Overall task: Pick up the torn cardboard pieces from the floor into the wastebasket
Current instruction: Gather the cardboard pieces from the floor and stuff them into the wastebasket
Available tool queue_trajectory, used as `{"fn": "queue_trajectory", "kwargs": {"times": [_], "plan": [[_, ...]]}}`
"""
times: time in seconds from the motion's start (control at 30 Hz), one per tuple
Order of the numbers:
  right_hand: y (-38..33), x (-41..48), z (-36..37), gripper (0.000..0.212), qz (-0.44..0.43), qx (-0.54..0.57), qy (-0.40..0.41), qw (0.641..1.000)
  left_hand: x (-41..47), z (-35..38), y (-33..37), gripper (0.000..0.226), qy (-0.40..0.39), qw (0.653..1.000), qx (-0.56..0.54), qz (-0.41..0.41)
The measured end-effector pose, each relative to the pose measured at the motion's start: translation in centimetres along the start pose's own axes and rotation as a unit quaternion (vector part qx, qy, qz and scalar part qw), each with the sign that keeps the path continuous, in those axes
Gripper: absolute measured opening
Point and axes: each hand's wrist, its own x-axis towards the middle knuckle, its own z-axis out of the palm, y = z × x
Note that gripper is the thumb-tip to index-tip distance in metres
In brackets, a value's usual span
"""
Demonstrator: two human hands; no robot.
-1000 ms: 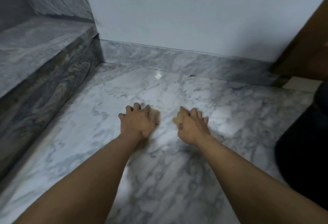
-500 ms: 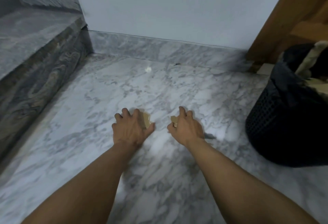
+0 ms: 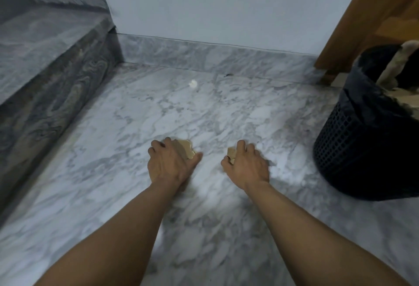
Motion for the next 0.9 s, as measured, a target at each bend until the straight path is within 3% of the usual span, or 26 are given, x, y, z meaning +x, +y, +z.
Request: {"fn": "queue_trajectory", "kwargs": {"times": [0.3, 0.57, 0.73, 0.9], "plan": [[-0.1, 0.3, 0.4, 0.061, -0.001, -0.020, -0.009, 1.000, -5.7, 0.5, -0.1, 0.083, 0.041, 0.990, 0.133, 0.014], [0.3, 0.3, 0.1, 0.060, -0.016, -0.017, -0.034, 0.999, -7.0, 0.6, -0.1, 0.085, 0.034, 0.995, 0.092, 0.001], [1.2, -0.1, -2.2, 0.052, -0.021, 0.035, -0.053, 0.998, -7.0, 0.8, -0.1, 0.087, 0.015, 0.995, 0.077, 0.061], [3.2, 1.2, -9.3, 0.047, -0.021, 0.078, -0.028, 0.996, -6.4, -0.2, 1.7, 0.092, 0.030, 0.987, 0.053, 0.146]]}}
